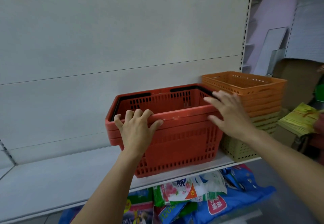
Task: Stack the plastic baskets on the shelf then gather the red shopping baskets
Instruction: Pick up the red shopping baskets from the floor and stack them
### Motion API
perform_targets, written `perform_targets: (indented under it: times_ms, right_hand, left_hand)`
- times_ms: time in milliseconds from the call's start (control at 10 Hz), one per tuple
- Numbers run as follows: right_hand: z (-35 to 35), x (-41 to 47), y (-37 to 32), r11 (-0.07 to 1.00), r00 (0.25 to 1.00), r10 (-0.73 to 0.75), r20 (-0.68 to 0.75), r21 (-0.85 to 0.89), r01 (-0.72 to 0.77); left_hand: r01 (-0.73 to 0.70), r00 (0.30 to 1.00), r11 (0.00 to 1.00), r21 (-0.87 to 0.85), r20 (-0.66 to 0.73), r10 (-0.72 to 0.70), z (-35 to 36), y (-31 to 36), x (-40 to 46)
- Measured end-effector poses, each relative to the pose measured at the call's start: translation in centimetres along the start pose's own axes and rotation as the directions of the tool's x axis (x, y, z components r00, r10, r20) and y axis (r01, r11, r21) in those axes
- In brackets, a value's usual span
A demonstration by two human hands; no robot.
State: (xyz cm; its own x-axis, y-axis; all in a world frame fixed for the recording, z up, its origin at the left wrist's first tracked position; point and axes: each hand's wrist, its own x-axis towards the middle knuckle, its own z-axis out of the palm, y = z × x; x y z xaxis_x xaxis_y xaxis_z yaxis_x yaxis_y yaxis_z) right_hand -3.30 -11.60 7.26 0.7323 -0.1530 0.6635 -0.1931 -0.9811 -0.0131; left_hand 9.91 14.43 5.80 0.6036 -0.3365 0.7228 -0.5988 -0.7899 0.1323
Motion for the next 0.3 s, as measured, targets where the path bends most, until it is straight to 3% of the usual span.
perform_targets:
  times_ms: [100, 200, 300]
  right_hand:
    - [-0.9, -0.7, 2.4, 0.986, 0.985, 0.121, -0.124, -0.097, -0.133]
    - [-2.4, -1.6, 6.7, 0.936, 0.952, 0.301, -0.061, -0.171, -0.307]
    - [-2.6, -1.4, 8.2, 0.944, 0.973, 0.227, 0.031, -0.251, -0.212]
  left_hand:
    - [-0.04, 0.999, 0.998, 0.039, 0.0, 0.04, 0.3, 1.6, -0.6]
    - [-0.041, 0.999, 0.998, 0.04, 0.007, 0.041, 1.0, 4.4, -1.2]
    - [0.008, 0.999, 0.997, 0.072, 0.037, -0.01, 1.1, 4.9, -1.1]
